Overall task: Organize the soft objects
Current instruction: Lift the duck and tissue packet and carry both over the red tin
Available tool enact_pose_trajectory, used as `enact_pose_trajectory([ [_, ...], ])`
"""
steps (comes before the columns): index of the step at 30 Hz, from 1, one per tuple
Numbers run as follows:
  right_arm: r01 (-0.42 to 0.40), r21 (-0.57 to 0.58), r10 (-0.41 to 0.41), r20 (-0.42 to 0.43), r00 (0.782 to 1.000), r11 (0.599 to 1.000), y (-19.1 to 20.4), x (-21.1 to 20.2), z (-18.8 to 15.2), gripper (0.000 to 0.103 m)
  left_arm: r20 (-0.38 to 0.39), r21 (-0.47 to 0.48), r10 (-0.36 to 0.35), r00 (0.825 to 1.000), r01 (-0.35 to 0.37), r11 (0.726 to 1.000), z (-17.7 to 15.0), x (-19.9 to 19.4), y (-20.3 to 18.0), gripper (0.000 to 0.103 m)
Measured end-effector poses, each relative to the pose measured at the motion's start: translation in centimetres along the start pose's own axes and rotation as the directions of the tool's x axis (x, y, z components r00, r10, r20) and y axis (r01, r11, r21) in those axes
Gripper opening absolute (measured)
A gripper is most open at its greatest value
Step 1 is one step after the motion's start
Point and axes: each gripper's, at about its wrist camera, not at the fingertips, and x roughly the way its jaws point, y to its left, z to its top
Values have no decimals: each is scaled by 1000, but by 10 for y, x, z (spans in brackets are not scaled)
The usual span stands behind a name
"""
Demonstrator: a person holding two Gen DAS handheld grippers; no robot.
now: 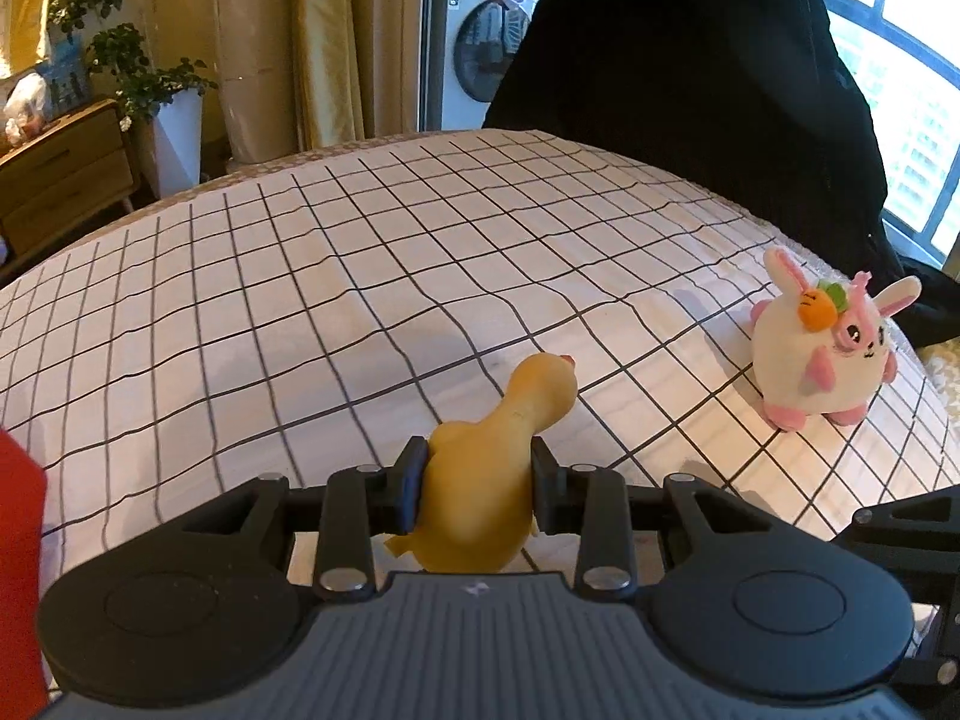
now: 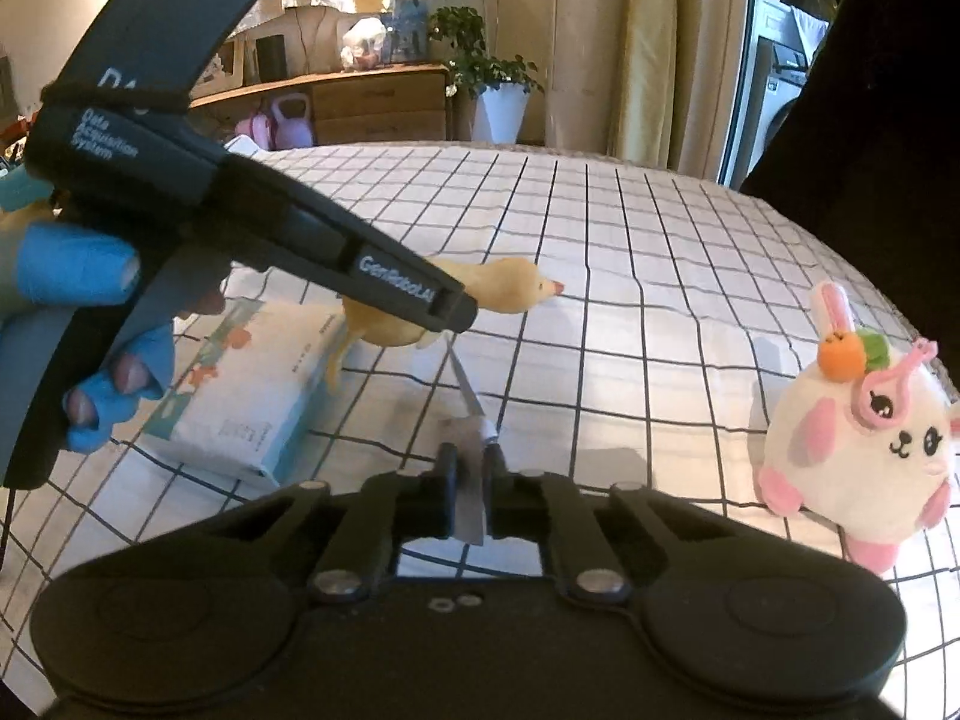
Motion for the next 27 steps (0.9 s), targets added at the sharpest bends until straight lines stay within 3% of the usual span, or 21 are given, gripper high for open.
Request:
enact_pose_trajectory([
  [10, -10, 28, 8, 67, 998, 1000, 7, -38, 12, 1, 40, -47, 24, 999, -22, 999, -7, -53, 12, 34],
  [27, -113, -8, 112, 168, 979, 994, 63, -98, 59, 1, 61, -148, 183, 981, -173, 974, -25, -163, 61, 34],
])
